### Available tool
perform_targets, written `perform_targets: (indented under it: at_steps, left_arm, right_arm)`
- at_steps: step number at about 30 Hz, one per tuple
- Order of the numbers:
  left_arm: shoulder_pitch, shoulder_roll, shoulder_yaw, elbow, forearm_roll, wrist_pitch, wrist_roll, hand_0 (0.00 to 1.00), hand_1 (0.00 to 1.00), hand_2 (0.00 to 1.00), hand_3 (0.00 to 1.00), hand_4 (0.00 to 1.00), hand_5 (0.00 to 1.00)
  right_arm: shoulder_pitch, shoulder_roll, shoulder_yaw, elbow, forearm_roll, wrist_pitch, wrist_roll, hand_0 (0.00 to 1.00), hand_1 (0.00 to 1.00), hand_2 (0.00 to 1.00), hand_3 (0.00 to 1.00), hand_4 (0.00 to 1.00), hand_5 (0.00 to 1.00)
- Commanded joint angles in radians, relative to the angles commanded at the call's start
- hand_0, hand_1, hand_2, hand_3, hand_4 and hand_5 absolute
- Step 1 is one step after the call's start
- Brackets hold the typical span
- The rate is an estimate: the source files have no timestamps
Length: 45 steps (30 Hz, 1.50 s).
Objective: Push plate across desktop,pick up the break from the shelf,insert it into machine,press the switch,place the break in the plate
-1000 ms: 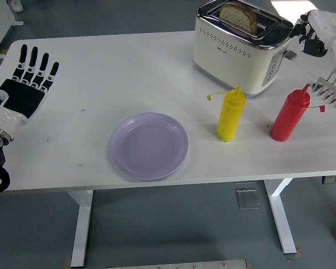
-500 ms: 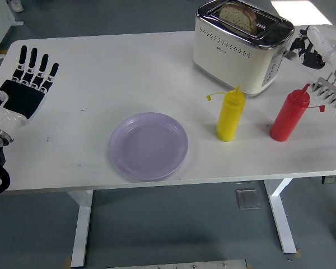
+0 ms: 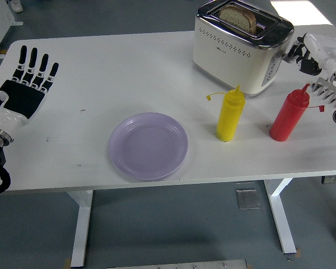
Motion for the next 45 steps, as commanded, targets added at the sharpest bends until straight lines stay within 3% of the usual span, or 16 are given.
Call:
perform_targets:
  at_steps: [34, 45]
  left_arm:
    - [-0.005, -0.002, -0.002, 0.003, 0.003, 0.000, -0.002, 0.829, 0.759, 0.711, 0.718, 0.783, 0.998]
    - [-0.006, -0.003, -0.003, 0.003, 0.003, 0.001, -0.002, 0.831, 0.761, 0.711, 0.720, 0.782, 0.998]
  right_arm:
    - [0.009, 0.054, -0.105, -0.117, 0.031, -0.055, 0.038, 0.374, 0.396, 0.533, 0.463, 0.188, 0.002]
    - [0.002, 0.057, -0.102, -0.114, 0.041, -0.079, 0.051, 0.373, 0.398, 0.535, 0.467, 0.178, 0.002]
